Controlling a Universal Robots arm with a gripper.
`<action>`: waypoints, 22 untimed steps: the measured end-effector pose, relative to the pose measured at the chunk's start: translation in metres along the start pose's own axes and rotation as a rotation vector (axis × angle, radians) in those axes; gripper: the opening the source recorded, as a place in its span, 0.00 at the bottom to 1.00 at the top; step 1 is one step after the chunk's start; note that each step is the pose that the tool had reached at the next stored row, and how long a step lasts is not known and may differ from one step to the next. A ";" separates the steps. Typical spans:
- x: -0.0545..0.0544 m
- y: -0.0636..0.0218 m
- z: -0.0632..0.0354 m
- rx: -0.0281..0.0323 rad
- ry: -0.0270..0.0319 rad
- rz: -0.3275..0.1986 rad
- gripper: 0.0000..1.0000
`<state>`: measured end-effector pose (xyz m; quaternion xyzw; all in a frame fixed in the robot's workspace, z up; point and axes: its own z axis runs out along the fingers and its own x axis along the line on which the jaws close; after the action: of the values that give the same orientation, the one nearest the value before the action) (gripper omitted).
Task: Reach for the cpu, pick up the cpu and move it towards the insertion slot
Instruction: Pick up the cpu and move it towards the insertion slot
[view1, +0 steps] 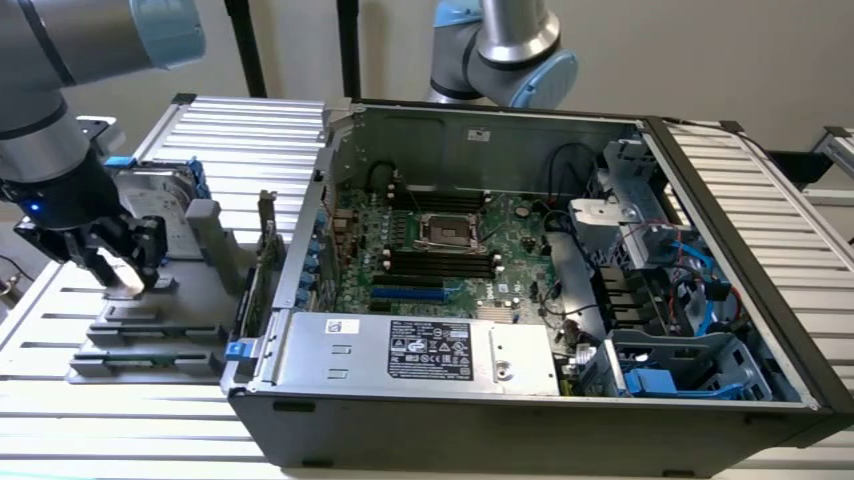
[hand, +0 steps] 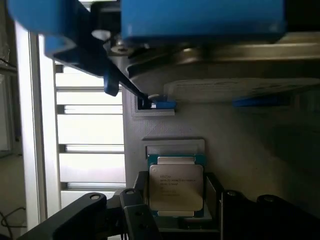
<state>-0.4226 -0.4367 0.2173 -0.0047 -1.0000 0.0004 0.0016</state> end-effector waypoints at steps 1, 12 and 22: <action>0.000 0.0000 -0.0045 -0.0001 0.0002 0.001 0.55; -0.007 0.0000 -0.0545 -0.0001 0.0006 0.013 0.55; -0.030 0.0004 -0.1000 -0.0002 0.0012 0.014 0.55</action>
<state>-0.3926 -0.4365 0.3172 -0.0118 -0.9999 0.0003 0.0021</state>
